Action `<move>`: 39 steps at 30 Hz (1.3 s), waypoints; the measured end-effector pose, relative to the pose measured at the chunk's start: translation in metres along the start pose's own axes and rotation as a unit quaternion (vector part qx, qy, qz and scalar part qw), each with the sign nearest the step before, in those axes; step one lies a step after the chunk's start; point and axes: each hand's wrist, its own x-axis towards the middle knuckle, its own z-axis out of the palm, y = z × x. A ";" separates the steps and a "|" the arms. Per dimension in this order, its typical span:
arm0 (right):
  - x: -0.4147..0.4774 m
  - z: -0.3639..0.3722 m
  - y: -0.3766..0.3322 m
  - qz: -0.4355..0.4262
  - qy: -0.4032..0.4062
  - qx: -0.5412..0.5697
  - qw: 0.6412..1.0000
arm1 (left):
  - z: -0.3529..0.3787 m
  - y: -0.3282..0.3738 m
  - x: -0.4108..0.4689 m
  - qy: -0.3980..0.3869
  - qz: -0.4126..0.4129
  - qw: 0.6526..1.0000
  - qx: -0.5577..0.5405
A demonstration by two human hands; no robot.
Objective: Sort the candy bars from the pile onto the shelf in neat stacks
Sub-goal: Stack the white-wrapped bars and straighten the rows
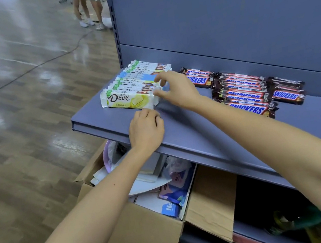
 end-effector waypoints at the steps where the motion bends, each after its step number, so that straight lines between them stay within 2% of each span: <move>1: -0.006 -0.008 0.008 -0.008 0.004 -0.008 1.000 | -0.002 -0.001 0.002 0.003 0.004 1.000 0.006; 3: -0.020 -0.028 0.026 -0.008 0.015 -0.022 1.000 | -0.006 0.005 0.007 0.013 0.010 1.000 0.014; 6: -0.046 -0.060 0.056 0.037 0.051 -0.025 0.998 | -0.011 0.036 0.019 0.024 0.044 0.999 -0.015; 8: -0.067 -0.084 0.079 0.075 0.074 -0.030 0.994 | -0.009 0.074 0.029 0.018 0.072 0.996 -0.058; 12: -0.121 -0.131 0.130 0.165 0.066 -0.069 0.982 | 0.015 0.160 0.038 -0.029 0.146 0.982 -0.118; 17: -0.207 -0.195 0.198 0.316 0.089 -0.098 0.939 | 0.063 0.265 0.018 -0.105 0.241 0.955 -0.140; 21: -0.281 -0.244 0.248 0.396 0.111 -0.122 0.903 | 0.103 0.340 -0.005 -0.159 0.295 0.930 -0.150; 32: -0.464 -0.345 0.337 0.488 0.149 -0.133 0.850 | 0.187 0.536 -0.100 -0.255 0.376 0.872 -0.181; 39: -0.542 -0.387 0.371 0.523 0.168 -0.119 0.827 | 0.227 0.615 -0.134 -0.287 0.390 0.860 -0.160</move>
